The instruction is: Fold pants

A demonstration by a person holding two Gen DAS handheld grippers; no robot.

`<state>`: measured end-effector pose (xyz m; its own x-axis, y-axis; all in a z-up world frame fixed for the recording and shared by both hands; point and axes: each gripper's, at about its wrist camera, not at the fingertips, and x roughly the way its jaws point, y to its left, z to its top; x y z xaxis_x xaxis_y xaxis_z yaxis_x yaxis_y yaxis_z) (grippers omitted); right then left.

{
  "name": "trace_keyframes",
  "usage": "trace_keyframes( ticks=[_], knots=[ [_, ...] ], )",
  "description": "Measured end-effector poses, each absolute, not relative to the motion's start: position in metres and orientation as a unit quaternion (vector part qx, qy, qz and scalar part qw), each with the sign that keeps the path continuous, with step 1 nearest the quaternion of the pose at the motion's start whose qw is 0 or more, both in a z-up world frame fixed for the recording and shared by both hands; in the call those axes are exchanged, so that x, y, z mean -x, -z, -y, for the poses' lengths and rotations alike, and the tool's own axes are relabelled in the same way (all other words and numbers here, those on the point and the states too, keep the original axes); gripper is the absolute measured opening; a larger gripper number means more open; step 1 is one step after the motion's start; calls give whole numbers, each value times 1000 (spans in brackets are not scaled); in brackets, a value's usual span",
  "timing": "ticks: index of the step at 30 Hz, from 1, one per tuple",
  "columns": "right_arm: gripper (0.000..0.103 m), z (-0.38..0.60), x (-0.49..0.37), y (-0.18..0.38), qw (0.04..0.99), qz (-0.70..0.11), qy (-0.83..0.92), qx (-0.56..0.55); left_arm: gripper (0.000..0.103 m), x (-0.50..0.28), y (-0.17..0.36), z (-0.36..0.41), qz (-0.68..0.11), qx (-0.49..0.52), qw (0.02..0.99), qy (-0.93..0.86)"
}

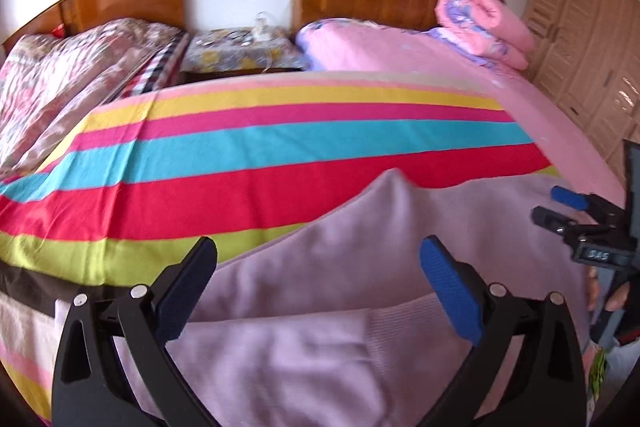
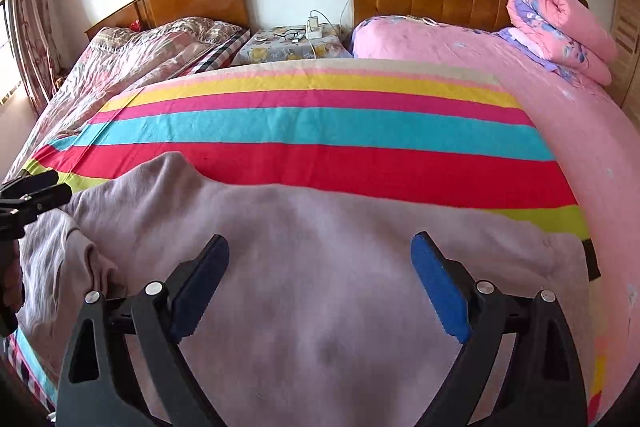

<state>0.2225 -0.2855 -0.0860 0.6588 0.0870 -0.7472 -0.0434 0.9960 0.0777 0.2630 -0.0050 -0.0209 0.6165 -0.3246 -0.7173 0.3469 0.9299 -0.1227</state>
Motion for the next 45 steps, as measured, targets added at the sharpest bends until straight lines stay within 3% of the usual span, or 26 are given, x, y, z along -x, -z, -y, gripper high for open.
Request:
trace_keyframes(
  ticks=[5,9,12,19,21,24,28,30,33,38,45],
  knots=[
    [89,308,-214,89,906,-421,-28,-28,102,-263,29,101,-375,-123,876,277],
    [89,299,-226,98,897,-438,-60,13,101,-293,70,123,-440,-133,844,278],
    [89,309,-238,118,880,-471,-55,8,102,-300,83,125,-461,-144,832,271],
    [80,354,-227,103,893,-419,-92,-138,102,-308,86,114,-463,-126,843,244],
    [89,354,-226,89,904,-405,-65,-122,102,-308,86,115,-463,-129,843,242],
    [89,339,-234,80,898,-407,-117,-118,102,-307,87,118,-463,-139,843,236],
    [89,306,-260,97,881,-448,-150,-35,102,-308,87,119,-463,-141,843,233],
    [89,319,-271,109,877,-460,-121,-69,102,-308,88,120,-463,-142,844,232],
    [87,346,-265,94,897,-413,-88,-134,102,-308,88,119,-462,-141,845,229],
    [89,340,-222,76,896,-412,-103,-128,102,-308,88,117,-461,-137,846,230],
    [89,306,-178,110,891,-446,-85,-1,102,-308,87,115,-461,-131,847,231]
  ],
)
